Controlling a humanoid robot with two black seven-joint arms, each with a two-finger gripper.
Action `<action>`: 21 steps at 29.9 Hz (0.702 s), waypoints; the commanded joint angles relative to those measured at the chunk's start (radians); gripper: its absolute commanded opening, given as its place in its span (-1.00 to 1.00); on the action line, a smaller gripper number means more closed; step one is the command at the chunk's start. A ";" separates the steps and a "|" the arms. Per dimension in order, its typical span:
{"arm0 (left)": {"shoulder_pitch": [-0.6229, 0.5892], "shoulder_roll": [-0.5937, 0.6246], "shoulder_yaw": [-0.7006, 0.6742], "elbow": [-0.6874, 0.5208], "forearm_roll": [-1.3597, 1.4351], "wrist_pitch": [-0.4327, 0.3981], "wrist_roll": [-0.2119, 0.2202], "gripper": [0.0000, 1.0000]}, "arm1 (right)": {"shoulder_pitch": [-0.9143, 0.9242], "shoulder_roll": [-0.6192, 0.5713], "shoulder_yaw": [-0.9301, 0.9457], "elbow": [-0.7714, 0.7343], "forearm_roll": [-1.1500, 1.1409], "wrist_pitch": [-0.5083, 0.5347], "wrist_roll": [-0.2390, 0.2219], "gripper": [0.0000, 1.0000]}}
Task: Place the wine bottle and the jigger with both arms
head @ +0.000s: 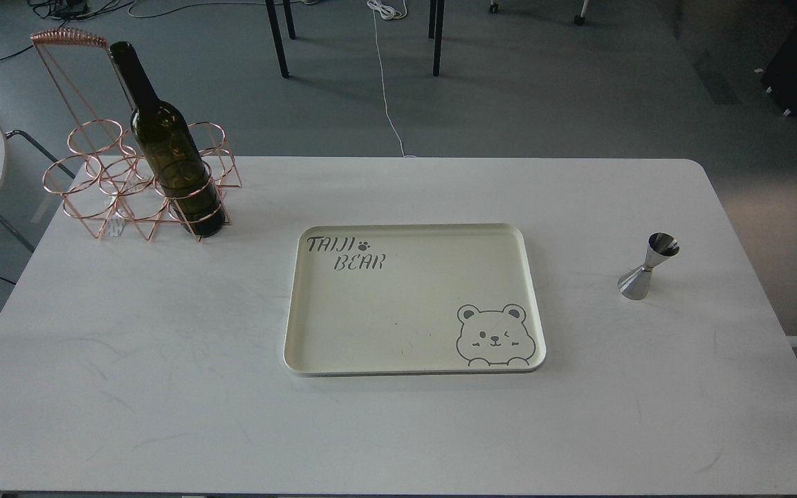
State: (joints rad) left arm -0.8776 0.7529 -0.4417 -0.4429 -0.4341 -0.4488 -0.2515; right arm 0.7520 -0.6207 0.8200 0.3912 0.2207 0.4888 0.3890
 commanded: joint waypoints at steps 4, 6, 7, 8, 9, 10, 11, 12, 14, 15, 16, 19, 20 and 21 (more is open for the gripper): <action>0.087 -0.075 -0.152 0.053 -0.023 -0.040 0.006 0.96 | -0.007 0.053 0.002 0.000 0.052 0.000 -0.094 0.98; 0.098 -0.095 -0.187 0.052 -0.023 -0.040 0.008 0.96 | -0.007 0.074 0.002 0.000 0.065 0.000 -0.097 0.98; 0.103 -0.102 -0.195 0.052 -0.021 -0.040 0.008 0.96 | -0.007 0.085 0.001 0.000 0.068 0.000 -0.099 0.98; 0.107 -0.109 -0.196 0.052 -0.021 -0.040 0.008 0.96 | -0.007 0.099 0.001 0.000 0.069 0.000 -0.099 0.98; 0.111 -0.112 -0.196 0.052 -0.021 -0.040 0.008 0.96 | -0.007 0.114 0.002 0.000 0.071 0.000 -0.099 0.98; 0.117 -0.113 -0.196 0.050 -0.021 -0.040 0.008 0.96 | -0.007 0.127 0.002 0.000 0.071 0.000 -0.099 0.98; 0.123 -0.113 -0.198 0.050 -0.023 -0.040 0.006 0.96 | -0.007 0.134 0.002 -0.002 0.071 0.000 -0.099 0.98; 0.126 -0.112 -0.199 0.049 -0.023 -0.040 0.005 0.96 | -0.007 0.145 0.002 -0.006 0.071 0.000 -0.099 0.98; 0.129 -0.112 -0.200 0.049 -0.023 -0.040 0.000 0.96 | -0.007 0.163 0.002 -0.015 0.071 0.000 -0.098 0.98; 0.129 -0.112 -0.200 0.047 -0.021 -0.040 0.000 0.96 | -0.007 0.170 0.002 -0.015 0.071 0.000 -0.098 0.98; 0.129 -0.112 -0.198 0.047 -0.017 -0.040 -0.003 0.97 | -0.007 0.173 0.002 -0.014 0.071 0.000 -0.098 0.99; 0.129 -0.107 -0.198 0.044 -0.012 -0.040 -0.006 0.97 | -0.007 0.173 -0.008 -0.011 0.069 0.000 -0.096 0.99; 0.129 -0.103 -0.198 0.042 -0.012 -0.040 -0.006 0.97 | -0.007 0.173 -0.012 -0.009 0.069 0.000 -0.096 0.99; 0.129 -0.103 -0.196 0.042 -0.011 -0.040 -0.006 0.97 | -0.007 0.173 -0.013 -0.008 0.069 0.000 -0.096 0.99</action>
State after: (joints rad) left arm -0.7479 0.6440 -0.6403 -0.3990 -0.4476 -0.4888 -0.2563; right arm 0.7455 -0.4488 0.8153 0.3784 0.2914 0.4888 0.2925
